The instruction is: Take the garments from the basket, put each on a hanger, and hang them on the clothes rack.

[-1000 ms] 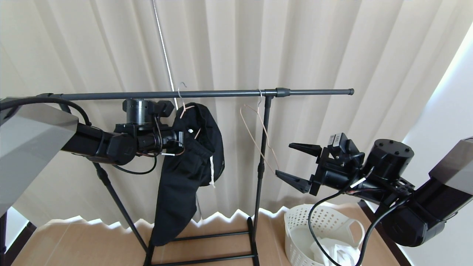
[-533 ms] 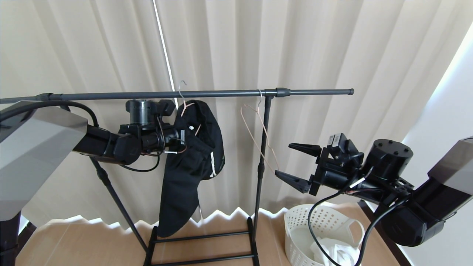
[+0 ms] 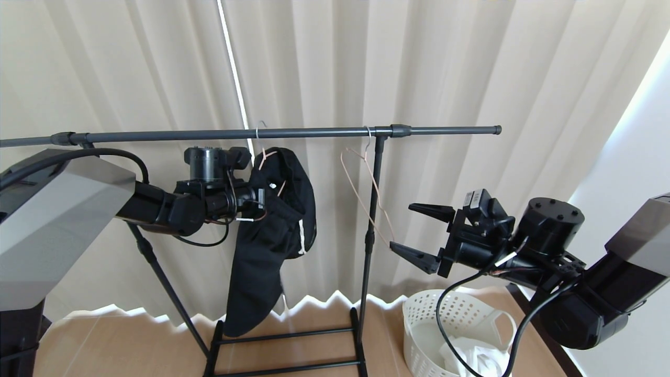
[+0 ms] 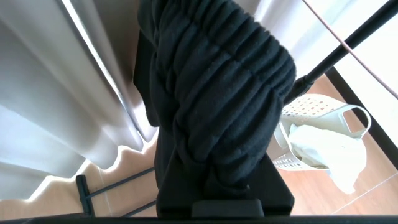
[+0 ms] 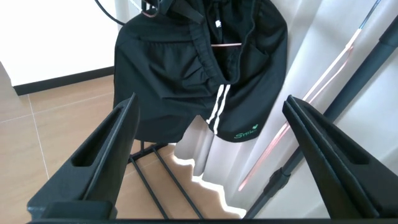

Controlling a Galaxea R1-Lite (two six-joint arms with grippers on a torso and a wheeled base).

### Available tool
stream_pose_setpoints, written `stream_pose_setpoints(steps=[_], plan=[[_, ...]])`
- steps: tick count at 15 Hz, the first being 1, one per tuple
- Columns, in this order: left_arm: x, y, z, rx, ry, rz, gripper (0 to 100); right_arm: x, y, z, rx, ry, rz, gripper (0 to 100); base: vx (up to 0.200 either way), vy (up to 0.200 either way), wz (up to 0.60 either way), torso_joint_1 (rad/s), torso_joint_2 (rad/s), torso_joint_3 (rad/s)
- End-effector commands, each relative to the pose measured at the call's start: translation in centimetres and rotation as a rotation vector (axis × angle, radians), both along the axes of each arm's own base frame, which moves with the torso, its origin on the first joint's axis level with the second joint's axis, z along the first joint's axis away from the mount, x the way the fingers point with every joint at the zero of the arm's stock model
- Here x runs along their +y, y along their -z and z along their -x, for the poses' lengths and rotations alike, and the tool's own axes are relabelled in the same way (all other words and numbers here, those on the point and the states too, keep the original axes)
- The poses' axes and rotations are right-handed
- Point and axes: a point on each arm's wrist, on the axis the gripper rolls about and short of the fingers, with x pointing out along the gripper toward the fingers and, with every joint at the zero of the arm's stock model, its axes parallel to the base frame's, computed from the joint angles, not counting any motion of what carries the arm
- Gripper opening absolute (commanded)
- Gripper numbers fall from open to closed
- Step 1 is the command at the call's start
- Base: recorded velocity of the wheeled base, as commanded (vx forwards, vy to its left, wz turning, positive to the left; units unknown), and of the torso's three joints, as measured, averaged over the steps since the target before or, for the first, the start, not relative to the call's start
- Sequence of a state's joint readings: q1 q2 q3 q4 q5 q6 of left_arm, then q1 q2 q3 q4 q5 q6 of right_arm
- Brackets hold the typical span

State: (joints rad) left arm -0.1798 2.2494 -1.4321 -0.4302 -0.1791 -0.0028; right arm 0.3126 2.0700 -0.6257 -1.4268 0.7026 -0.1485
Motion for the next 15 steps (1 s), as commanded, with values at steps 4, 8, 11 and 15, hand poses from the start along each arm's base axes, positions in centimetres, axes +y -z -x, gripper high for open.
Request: stream_pose_setpoints(steps=[4,8,11,15], plan=[[0.05,0.52,-0.21,0.01,-0.002,-0.001,0,0.02,0.08,-0.02,0.002,0.0,0.001,100,0.0,0.0,0.0,0.0,0.0,0.0],[0.11,0.91,-0.29,0.019,-0.003,-0.003,0,0.03,0.09,-0.06,0.001,0.0,0.0,100,0.0,0.0,0.0,0.0,0.0,0.0],[0.11,0.91,-0.29,0.019,-0.003,-0.003,0,0.03,0.1,-0.07,0.002,0.004,0.001,100,0.0,0.0,0.0,0.0,0.0,0.0],[0.11,1.02,-0.29,0.022,-0.003,-0.004,0,0.03,0.02,-0.08,-0.001,0.006,0.0,100,0.0,0.0,0.0,0.0,0.0,0.0]])
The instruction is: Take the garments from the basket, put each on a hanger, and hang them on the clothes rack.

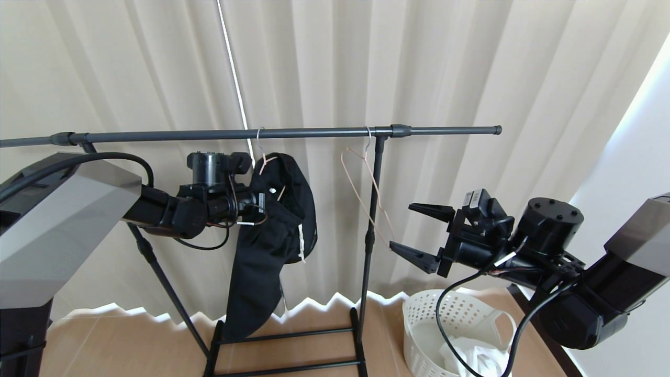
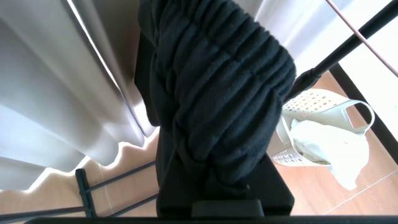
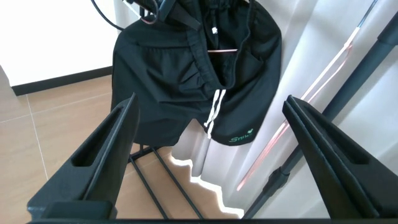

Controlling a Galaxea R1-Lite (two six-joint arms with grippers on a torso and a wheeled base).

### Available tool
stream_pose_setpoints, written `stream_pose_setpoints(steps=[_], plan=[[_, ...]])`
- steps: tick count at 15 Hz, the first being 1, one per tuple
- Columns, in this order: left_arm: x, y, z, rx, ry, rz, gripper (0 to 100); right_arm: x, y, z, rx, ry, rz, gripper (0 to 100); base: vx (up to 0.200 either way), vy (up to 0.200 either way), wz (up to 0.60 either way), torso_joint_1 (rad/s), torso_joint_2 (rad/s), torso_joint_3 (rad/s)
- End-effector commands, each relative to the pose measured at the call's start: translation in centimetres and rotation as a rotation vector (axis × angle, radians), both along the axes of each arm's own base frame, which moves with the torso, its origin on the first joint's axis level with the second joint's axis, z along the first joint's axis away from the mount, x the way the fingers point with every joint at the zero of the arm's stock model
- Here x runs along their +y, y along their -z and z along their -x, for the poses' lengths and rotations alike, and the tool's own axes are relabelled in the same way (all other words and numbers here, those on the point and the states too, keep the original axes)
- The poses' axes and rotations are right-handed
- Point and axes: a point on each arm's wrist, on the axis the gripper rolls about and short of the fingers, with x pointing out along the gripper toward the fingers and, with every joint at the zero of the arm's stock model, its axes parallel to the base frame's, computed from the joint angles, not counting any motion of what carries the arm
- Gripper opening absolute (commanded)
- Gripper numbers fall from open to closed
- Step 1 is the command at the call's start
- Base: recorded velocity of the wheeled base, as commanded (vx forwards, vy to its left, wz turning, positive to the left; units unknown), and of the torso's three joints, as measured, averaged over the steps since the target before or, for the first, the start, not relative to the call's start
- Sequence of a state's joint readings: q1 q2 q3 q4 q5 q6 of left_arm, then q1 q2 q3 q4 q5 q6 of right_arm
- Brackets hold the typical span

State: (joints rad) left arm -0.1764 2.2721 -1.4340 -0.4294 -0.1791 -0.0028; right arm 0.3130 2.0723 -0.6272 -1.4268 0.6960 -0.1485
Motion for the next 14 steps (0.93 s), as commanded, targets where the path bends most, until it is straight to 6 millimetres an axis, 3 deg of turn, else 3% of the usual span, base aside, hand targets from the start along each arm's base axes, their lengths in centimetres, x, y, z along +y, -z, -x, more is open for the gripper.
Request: stream_pose_setpoints(steps=[1,2,3,7,9,13,14], plan=[[-0.1,0.0,0.0,0.001,0.002,0.0,0,0.0,0.0,0.0,0.0,0.0,0.0,100,0.0,0.0,0.0,0.0,0.0,0.0],[-0.1,0.0,0.1,0.003,0.003,0.001,0,0.0,0.0,-0.1,-0.002,0.0,0.0,100,0.0,0.0,0.0,0.0,0.0,0.0],[-0.1,0.1,0.1,0.004,0.002,0.0,100,0.0,0.0,0.0,0.0,0.0,0.0,100,0.0,0.0,0.0,0.0,0.0,0.0],[0.0,0.0,0.3,0.005,0.002,-0.002,100,0.0,-0.1,-0.1,-0.003,0.0,-0.001,100,0.0,0.0,0.0,0.0,0.0,0.0],[0.2,-1.4,1.3,-0.009,0.001,-0.001,100,0.0,-0.1,0.0,-0.006,0.001,-0.002,100,0.0,0.0,0.0,0.0,0.0,0.0],[1.0,-4.7,4.9,-0.036,0.0,0.0,100,-0.3,-1.3,0.4,-0.041,0.056,-0.013,100,0.0,0.0,0.0,0.0,0.0,0.0],[1.7,-6.7,7.3,-0.064,-0.003,-0.004,100,-0.6,-2.1,0.6,-0.063,0.069,-0.021,100,0.0,0.0,0.0,0.0,0.0,0.0]])
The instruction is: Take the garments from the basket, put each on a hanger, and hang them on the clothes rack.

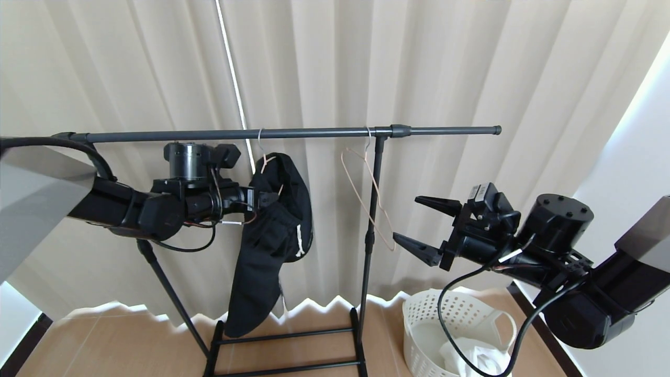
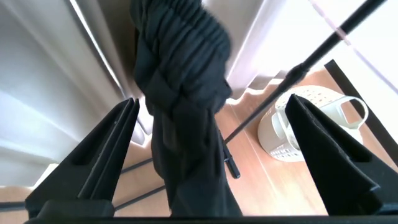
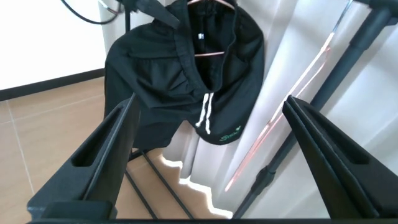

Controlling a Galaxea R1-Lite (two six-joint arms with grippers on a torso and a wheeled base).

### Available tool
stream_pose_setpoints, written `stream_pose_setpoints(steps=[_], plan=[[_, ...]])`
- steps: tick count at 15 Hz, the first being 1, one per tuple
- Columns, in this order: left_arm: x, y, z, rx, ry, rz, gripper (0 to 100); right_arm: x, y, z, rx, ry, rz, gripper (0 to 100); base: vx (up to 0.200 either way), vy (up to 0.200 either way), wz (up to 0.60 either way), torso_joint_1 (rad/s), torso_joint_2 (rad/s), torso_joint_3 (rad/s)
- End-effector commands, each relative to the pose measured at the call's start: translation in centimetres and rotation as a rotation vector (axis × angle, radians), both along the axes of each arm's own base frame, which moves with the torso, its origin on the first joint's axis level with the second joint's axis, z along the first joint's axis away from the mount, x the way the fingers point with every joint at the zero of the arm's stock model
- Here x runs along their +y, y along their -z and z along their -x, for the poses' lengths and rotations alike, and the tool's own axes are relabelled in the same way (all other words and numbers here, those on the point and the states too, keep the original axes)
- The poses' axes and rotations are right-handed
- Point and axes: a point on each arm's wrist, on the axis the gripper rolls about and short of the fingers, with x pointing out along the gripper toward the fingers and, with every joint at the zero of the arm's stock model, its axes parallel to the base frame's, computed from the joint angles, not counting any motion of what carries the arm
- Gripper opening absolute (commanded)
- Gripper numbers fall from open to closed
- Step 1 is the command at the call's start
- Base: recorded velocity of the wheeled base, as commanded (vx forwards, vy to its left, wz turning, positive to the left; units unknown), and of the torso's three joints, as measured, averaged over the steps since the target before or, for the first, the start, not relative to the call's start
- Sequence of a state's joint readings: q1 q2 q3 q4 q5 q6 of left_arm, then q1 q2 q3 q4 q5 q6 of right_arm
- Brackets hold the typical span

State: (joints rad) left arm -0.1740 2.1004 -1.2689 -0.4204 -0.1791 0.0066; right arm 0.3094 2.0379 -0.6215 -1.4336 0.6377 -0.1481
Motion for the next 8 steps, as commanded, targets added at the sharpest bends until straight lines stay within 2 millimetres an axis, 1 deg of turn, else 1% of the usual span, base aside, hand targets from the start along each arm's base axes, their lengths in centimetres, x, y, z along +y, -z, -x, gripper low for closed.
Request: stream_pose_setpoints(steps=[1,2,3,4,5,7,8], plan=[[1.3,-4.5,5.8,-0.066,0.001,-0.008,100,-0.4,-1.4,0.7,-0.035,0.007,-0.011,100,0.0,0.0,0.0,0.0,0.0,0.0],[1.6,-4.6,7.4,-0.063,0.002,-0.018,100,-0.5,-1.8,1.1,-0.044,0.01,-0.014,100,0.0,0.0,0.0,0.0,0.0,0.0],[2.2,-4.8,9.8,-0.062,-0.001,-0.027,100,-0.7,-1.9,1.7,-0.034,0.007,-0.01,100,0.0,0.0,0.0,0.0,0.0,0.0],[2.8,-4.9,11.6,-0.065,-0.012,-0.023,100,-0.7,-1.6,2.0,-0.02,0.007,-0.005,100,0.0,0.0,0.0,0.0,0.0,0.0],[3.3,-4.6,13.3,-0.065,-0.02,-0.025,100,-0.8,-1.7,2.3,-0.022,0.007,-0.005,100,0.0,0.0,0.0,0.0,0.0,0.0],[3.9,-4.0,17.3,-0.085,-0.017,-0.03,100,-1.3,-2.9,3.0,-0.045,0.045,-0.017,100,0.0,0.0,0.0,0.0,0.0,0.0],[4.2,-3.4,19.8,-0.084,-0.013,-0.032,100,-1.3,-2.9,3.0,-0.045,0.045,-0.017,100,0.0,0.0,0.0,0.0,0.0,0.0]])
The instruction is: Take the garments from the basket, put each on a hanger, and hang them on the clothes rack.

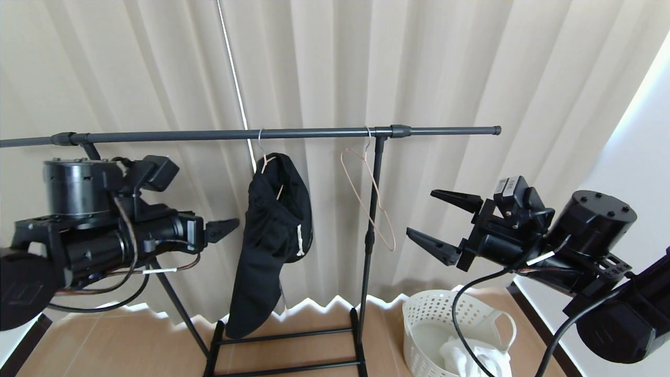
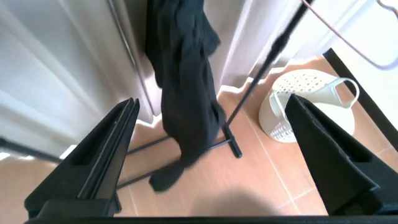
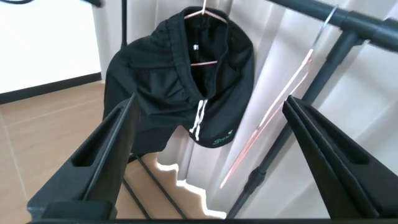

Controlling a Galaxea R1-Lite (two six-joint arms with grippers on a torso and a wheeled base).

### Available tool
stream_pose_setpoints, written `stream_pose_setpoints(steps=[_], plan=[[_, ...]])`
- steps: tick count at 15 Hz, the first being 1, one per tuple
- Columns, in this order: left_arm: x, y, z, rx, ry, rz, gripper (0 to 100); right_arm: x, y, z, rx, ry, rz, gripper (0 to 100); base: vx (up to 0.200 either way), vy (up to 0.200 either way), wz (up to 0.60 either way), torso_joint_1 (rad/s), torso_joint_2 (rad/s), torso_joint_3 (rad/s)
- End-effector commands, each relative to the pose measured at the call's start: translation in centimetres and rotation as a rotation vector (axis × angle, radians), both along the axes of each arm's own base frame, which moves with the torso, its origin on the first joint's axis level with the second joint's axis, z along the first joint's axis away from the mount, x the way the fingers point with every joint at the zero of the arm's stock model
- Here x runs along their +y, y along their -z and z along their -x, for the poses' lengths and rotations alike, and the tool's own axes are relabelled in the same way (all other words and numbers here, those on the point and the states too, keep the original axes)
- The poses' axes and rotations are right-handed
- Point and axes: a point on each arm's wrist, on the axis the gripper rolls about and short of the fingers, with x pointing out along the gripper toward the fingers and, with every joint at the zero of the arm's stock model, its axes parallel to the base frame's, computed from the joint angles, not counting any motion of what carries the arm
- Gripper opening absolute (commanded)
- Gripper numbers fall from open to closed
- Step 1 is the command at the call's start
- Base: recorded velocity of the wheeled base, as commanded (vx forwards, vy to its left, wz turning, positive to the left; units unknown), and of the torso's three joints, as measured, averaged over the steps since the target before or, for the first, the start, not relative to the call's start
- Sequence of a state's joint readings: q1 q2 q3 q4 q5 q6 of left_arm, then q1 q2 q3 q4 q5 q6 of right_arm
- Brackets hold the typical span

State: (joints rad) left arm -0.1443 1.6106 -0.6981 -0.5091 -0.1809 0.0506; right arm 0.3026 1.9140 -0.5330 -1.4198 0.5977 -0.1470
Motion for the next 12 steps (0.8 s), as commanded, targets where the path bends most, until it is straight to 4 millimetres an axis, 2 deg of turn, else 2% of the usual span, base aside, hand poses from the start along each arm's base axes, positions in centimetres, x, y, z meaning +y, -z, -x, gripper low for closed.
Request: stream_pose_setpoints(steps=[1,3,6,8,11,12], plan=[[1.1,-0.1,7.1,-0.053,0.002,-0.005,100,-0.6,-2.1,1.4,-0.028,0.039,-0.015,100,0.0,0.0,0.0,0.0,0.0,0.0],[1.7,1.7,11.5,-0.047,0.021,-0.047,100,-0.9,-2.5,3.2,0.023,0.044,0.003,100,0.0,0.0,0.0,0.0,0.0,0.0],[2.2,3.6,15.7,-0.05,0.036,-0.049,100,-2.1,-2.6,6.4,0.044,0.152,0.01,100,0.0,0.0,0.0,0.0,0.0,0.0],[2.5,5.6,18.8,-0.049,0.054,-0.047,100,-3.5,-1.2,10.1,0.109,0.228,0.036,100,0.0,0.0,0.0,0.0,0.0,0.0],[2.9,6.5,21.8,-0.05,0.076,-0.044,100,-4.8,0.8,14.1,0.18,0.23,0.069,100,0.0,0.0,0.0,0.0,0.0,0.0],[3.1,6.8,22.9,-0.052,0.082,-0.044,100,-4.9,1.0,14.6,0.195,0.23,0.072,100,0.0,0.0,0.0,0.0,0.0,0.0]])
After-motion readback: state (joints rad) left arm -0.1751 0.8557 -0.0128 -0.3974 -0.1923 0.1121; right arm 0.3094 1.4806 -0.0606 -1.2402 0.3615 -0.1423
